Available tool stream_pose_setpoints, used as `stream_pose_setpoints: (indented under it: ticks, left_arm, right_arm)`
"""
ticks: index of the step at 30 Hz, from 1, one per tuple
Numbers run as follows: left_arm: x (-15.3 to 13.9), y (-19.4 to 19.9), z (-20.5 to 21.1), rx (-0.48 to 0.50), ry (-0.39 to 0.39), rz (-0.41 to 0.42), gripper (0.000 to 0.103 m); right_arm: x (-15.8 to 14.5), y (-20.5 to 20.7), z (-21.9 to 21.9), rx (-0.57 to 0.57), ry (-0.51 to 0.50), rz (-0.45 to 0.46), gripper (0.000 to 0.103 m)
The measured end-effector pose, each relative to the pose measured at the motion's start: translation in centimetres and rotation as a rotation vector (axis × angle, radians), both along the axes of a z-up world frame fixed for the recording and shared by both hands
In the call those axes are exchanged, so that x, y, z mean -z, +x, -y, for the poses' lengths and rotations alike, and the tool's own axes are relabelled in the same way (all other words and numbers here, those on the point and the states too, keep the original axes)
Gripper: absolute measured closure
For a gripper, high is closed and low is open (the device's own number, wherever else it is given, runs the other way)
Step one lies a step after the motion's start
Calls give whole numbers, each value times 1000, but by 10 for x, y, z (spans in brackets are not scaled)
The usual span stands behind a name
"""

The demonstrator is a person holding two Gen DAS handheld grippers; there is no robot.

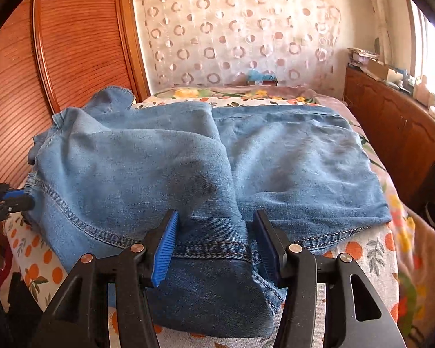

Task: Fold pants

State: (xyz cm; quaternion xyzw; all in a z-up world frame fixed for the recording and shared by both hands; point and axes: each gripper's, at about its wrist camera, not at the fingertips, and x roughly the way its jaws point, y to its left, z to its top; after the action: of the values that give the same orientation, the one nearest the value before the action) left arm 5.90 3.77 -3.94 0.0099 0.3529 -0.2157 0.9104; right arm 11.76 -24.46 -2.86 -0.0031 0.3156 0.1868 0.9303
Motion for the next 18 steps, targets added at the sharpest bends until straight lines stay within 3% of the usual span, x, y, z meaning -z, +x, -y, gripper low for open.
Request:
stream_pose_setpoints:
  ticks: [6,12,18]
  left_arm:
    - [-21,-25,-24,-48,2,5,89]
    - [-10,-34,-30,-58,24,-53,86]
    - [-13,-33,-40,-115,27,-38,81]
  right_arm:
    - [7,4,3,1,26,-4,49]
    - [10,10,2,-5,22,-20,49]
    - [8,10,0,-1,18,-28,49]
